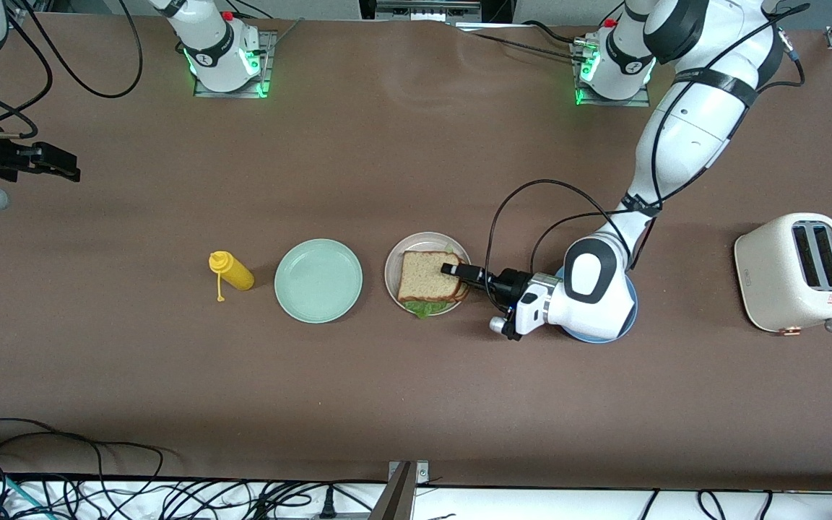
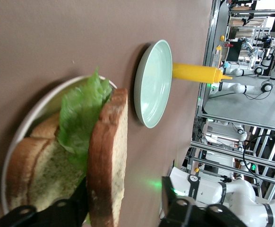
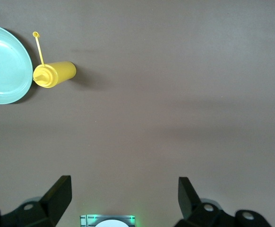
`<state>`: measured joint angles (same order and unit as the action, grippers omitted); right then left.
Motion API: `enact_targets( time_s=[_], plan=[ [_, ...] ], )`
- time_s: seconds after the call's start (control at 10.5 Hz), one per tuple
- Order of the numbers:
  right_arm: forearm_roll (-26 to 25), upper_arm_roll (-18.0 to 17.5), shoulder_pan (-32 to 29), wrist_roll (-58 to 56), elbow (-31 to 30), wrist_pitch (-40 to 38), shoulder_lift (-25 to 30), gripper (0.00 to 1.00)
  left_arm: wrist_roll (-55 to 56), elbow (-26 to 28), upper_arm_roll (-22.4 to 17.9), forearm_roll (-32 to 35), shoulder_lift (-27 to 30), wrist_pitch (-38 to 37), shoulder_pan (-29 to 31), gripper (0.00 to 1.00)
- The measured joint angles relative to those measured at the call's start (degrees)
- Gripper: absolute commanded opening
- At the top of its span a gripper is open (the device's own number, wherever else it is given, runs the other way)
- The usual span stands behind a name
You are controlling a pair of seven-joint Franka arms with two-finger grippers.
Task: Make sandwich on beige plate with both arms
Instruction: 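Lay the bread slice on the lettuce and open the left gripper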
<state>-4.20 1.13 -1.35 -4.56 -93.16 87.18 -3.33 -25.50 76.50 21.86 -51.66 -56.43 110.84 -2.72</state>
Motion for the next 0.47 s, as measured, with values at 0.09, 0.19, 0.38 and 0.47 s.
enact_targets(
  time_s=[0.09,0.19,0.38,0.47],
  plan=[
    [0.0,0.0,-0.06,0.0,0.0,0.0,-0.05,1.0,0.27,-0.68,-0.17,3.5,0.67,0.0,0.39,1.0],
    [0.0,0.0,-0.07,0.03,0.0,0.01,-0.06,1.0,1.51,-0.98,-0.21,7.0,1.89,-0.01,0.98,1.0],
    [0.0,0.0,-0.13,0.05,0.0,0.13,-0.06,1.0,5.39,-1.07,-0.27,13.9,4.72,-0.09,1.75,1.0],
    [0.0,0.0,-0.13,0.02,0.0,0.18,-0.06,1.0,7.03,-1.08,-0.31,17.71,5.99,-0.11,1.89,1.0]
  ],
)
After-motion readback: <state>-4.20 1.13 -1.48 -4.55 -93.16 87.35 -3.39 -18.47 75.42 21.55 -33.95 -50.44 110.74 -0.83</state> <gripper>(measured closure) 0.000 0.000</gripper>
